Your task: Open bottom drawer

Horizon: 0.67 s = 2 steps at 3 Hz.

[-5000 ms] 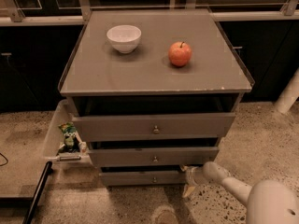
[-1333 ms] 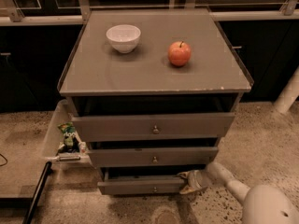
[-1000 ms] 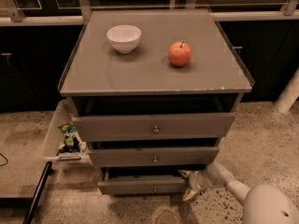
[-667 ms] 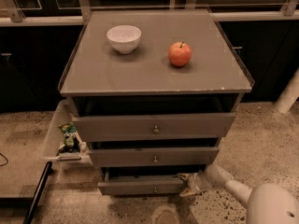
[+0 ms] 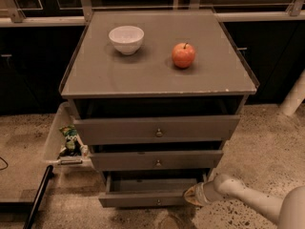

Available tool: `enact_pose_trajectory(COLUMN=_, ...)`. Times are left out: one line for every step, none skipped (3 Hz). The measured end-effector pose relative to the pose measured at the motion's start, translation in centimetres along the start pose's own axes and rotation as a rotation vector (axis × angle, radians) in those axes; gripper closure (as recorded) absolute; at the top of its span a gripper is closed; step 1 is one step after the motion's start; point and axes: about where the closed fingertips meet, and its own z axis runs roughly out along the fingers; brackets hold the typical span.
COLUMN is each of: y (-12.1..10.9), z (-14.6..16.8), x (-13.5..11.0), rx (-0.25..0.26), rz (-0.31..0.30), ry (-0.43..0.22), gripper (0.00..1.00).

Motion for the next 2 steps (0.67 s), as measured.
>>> enact_pose_trajectory(y=3.22, z=-0.84, x=-0.83, rx=-0.028, rz=0.023, ry=-0.036, gripper=0.85)
enact_pose_trajectory(y=3.33, z=-0.87, x=-0.78, rx=-0.028, rz=0.025, ry=-0.037, gripper=0.62)
